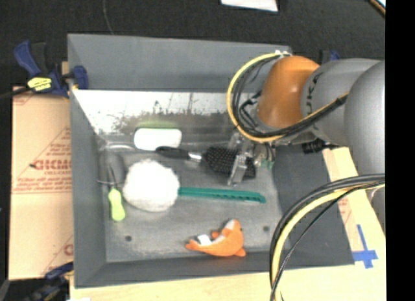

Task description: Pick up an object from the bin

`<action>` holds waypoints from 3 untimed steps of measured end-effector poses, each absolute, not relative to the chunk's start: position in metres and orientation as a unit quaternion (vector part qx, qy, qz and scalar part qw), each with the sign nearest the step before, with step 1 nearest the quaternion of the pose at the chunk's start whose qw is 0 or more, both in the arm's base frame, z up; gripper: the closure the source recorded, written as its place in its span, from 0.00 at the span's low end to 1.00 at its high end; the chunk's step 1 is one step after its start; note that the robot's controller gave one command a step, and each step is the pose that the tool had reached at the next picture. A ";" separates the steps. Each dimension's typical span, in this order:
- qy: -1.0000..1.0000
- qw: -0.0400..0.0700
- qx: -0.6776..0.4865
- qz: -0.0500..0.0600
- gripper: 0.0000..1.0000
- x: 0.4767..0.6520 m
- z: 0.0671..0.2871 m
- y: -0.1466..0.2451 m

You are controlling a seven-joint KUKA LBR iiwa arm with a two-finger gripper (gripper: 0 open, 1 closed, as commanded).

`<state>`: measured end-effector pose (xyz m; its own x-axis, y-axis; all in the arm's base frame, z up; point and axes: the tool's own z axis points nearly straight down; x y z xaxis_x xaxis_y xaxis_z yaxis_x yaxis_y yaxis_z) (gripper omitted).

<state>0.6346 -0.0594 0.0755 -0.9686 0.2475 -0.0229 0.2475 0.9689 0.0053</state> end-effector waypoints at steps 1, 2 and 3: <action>0.992 0.006 0.124 0.000 1.00 0.631 0.093 -0.060; 0.992 0.007 0.124 0.000 1.00 0.631 0.139 -0.061; 0.992 0.008 0.124 0.000 1.00 0.632 0.187 -0.061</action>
Offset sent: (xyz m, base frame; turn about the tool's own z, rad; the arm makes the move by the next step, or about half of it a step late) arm -0.0015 0.0000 0.1122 -0.0006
